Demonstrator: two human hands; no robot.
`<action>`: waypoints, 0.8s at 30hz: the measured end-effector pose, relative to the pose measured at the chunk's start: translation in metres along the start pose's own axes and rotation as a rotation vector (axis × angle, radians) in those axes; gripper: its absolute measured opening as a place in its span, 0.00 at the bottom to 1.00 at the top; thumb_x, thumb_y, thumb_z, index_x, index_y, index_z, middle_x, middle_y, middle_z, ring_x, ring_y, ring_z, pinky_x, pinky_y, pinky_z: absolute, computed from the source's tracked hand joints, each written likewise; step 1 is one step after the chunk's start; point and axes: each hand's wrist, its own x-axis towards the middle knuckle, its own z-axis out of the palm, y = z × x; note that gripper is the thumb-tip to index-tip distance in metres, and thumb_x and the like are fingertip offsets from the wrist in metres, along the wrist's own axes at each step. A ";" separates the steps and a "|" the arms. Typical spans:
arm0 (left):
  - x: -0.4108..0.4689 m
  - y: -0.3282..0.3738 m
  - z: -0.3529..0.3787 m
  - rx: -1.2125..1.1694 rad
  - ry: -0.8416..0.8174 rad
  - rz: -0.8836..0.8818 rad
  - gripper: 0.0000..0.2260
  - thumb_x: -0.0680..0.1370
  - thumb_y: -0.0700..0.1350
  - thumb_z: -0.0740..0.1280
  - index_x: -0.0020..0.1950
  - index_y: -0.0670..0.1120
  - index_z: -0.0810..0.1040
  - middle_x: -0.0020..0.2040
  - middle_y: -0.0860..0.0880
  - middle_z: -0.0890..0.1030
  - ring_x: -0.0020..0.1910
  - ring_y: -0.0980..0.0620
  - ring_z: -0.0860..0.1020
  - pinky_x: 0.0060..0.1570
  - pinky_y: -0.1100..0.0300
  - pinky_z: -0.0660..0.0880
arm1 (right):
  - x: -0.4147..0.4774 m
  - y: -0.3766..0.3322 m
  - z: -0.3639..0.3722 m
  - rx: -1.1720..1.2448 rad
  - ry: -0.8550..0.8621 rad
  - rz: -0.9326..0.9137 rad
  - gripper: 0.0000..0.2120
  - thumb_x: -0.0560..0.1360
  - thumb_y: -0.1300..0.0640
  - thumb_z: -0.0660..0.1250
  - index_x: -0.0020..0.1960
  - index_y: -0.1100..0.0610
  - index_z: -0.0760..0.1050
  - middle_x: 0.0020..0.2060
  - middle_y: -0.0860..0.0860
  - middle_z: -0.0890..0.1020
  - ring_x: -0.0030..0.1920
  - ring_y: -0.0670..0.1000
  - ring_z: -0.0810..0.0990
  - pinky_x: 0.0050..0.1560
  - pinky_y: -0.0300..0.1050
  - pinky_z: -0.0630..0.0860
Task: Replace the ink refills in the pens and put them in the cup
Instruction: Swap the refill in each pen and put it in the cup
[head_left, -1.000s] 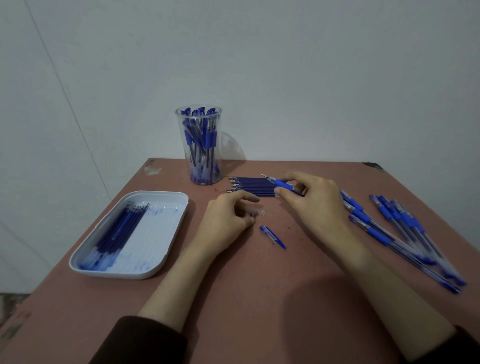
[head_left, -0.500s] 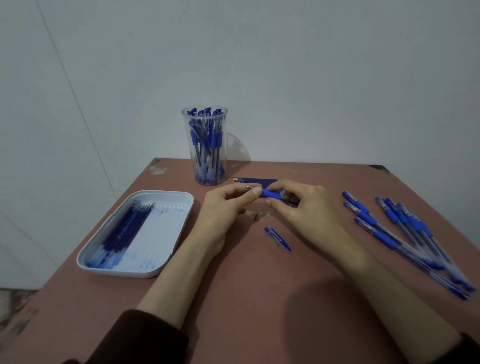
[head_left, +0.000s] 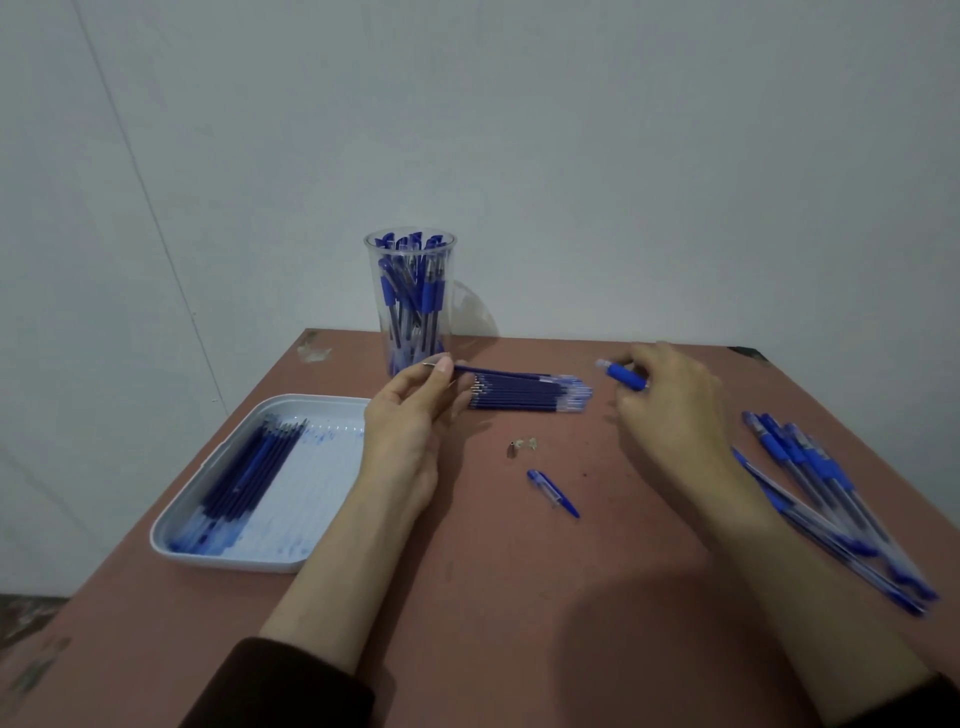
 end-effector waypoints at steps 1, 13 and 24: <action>0.000 -0.001 0.000 0.028 -0.010 0.010 0.02 0.77 0.36 0.66 0.46 0.41 0.78 0.38 0.47 0.83 0.37 0.53 0.82 0.41 0.65 0.80 | 0.000 -0.006 -0.001 0.084 -0.008 -0.052 0.09 0.74 0.60 0.64 0.49 0.51 0.81 0.44 0.49 0.80 0.44 0.53 0.77 0.44 0.45 0.68; 0.001 0.001 0.004 -0.025 0.038 -0.007 0.10 0.79 0.43 0.65 0.59 0.45 0.75 0.46 0.47 0.81 0.41 0.53 0.80 0.37 0.65 0.79 | 0.063 -0.036 0.041 0.059 -0.294 -0.158 0.06 0.76 0.56 0.67 0.49 0.54 0.82 0.42 0.51 0.83 0.43 0.52 0.78 0.40 0.43 0.70; -0.002 0.008 0.007 -0.028 0.089 -0.148 0.07 0.79 0.47 0.62 0.43 0.49 0.77 0.35 0.52 0.82 0.36 0.54 0.78 0.25 0.68 0.74 | 0.094 -0.019 0.082 -0.010 -0.519 -0.053 0.10 0.71 0.60 0.65 0.45 0.49 0.83 0.42 0.53 0.83 0.43 0.55 0.80 0.45 0.47 0.75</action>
